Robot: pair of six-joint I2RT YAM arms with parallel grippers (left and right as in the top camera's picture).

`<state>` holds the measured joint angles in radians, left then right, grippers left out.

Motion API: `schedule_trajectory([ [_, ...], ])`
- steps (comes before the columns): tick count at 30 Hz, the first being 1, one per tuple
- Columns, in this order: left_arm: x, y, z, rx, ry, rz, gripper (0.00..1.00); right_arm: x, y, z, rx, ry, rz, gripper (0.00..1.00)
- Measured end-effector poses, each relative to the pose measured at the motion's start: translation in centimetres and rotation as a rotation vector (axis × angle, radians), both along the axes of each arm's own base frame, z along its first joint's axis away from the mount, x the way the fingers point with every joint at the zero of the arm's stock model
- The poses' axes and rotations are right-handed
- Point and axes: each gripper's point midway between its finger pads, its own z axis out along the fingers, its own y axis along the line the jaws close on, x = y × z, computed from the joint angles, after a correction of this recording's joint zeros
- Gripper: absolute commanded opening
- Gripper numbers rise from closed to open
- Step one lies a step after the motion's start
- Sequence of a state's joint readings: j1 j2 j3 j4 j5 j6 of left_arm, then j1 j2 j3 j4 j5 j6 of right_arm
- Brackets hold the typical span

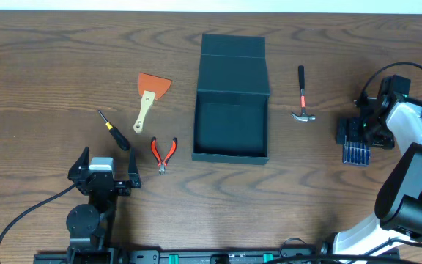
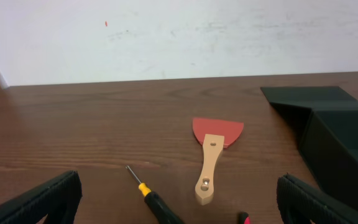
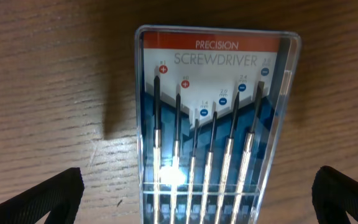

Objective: Pack container
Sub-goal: 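Move the right gripper over the clear screwdriver set case, then lower the right gripper and close it on the screwdriver case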

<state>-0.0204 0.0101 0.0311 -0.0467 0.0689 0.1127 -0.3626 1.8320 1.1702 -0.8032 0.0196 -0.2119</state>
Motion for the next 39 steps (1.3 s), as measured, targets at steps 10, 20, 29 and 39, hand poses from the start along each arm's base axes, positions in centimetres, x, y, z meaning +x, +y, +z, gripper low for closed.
schedule_trajectory([
  [10,0.0,0.0,0.0,0.0,0.0,0.0,0.99,-1.8,-1.7,-1.6,0.009,0.005,-0.081,0.98],
  [20,0.0,0.0,0.0,0.0,0.0,0.0,0.99,-1.0,-0.9,-1.6,0.063,-0.036,-0.071,0.98],
  [29,0.0,0.0,0.0,0.0,0.0,0.0,0.99,-0.8,-0.6,-1.6,0.08,-0.046,-0.052,0.96],
  [39,0.0,0.0,0.0,0.0,0.0,0.0,0.99,-1.0,-0.7,-2.2,0.074,-0.023,-0.047,0.94],
])
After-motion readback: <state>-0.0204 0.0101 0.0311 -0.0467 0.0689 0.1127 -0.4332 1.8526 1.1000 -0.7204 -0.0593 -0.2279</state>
